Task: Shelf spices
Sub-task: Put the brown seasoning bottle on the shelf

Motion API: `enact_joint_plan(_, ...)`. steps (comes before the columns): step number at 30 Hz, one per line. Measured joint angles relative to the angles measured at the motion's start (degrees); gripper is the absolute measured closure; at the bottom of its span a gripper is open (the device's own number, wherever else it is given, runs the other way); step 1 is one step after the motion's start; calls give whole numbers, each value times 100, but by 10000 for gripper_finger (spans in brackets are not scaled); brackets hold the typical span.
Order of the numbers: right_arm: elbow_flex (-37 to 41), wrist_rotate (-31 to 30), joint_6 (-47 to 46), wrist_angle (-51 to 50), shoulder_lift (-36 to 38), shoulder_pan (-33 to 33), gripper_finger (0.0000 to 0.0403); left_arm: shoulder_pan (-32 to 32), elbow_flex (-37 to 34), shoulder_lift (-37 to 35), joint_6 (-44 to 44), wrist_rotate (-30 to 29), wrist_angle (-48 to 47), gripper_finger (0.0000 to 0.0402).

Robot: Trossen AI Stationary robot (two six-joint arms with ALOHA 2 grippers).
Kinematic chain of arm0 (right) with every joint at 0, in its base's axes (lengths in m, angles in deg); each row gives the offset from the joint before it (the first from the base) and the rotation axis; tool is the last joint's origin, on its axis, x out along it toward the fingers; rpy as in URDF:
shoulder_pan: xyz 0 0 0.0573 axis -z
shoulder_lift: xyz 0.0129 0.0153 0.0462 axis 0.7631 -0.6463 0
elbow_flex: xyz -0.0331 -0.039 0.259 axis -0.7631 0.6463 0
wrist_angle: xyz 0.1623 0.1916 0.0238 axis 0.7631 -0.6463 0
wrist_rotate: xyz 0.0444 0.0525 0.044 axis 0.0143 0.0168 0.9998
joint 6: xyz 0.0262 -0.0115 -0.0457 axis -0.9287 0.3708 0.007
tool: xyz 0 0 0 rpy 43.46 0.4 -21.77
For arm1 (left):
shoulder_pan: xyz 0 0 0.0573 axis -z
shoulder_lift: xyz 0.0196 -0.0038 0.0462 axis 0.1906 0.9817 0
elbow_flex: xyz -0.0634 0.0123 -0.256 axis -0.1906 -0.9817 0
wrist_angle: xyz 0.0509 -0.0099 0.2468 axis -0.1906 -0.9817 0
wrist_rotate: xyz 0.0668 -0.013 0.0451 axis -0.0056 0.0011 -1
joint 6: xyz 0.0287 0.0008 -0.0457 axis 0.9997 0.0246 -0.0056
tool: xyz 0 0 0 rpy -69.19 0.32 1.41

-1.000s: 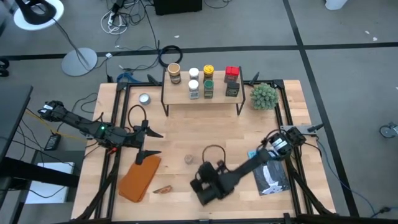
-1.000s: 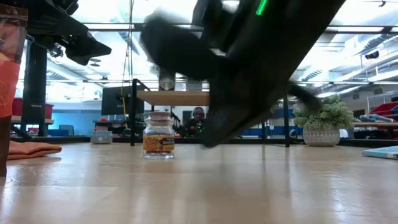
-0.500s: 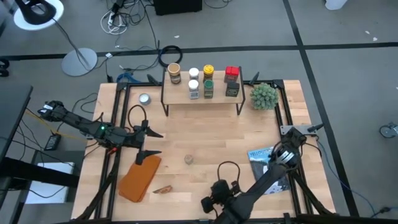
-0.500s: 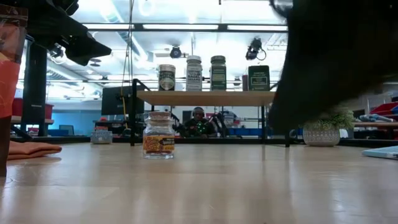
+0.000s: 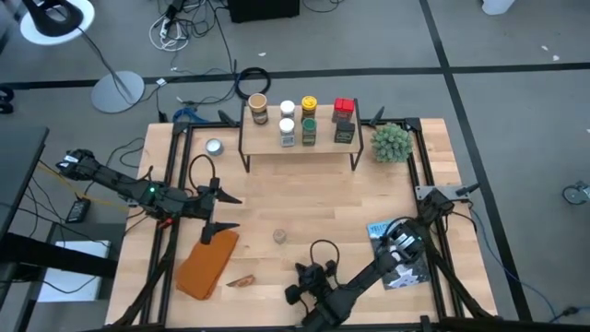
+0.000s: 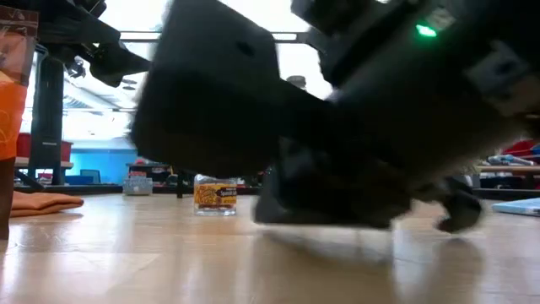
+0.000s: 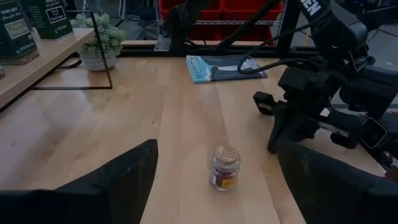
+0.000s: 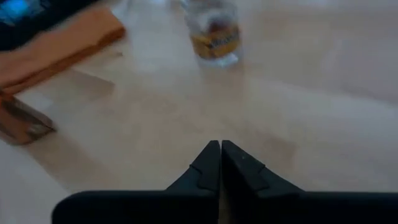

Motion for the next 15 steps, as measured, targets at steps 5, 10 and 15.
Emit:
enact_joint_plan(5, -11, 18, 1069, 397, 20, 185, 377, 0, 0, 1, 0, 0, 3, 66)
enact_joint_plan(10, -26, 733, 1392, 599, 75, 410, 367, 0, 0, 0, -2, 0, 3, 66)
enact_joint_plan(15, -27, 638, 1417, 890, 62, 517, 359, 0, 0, 0, 0, 0, 3, 66)
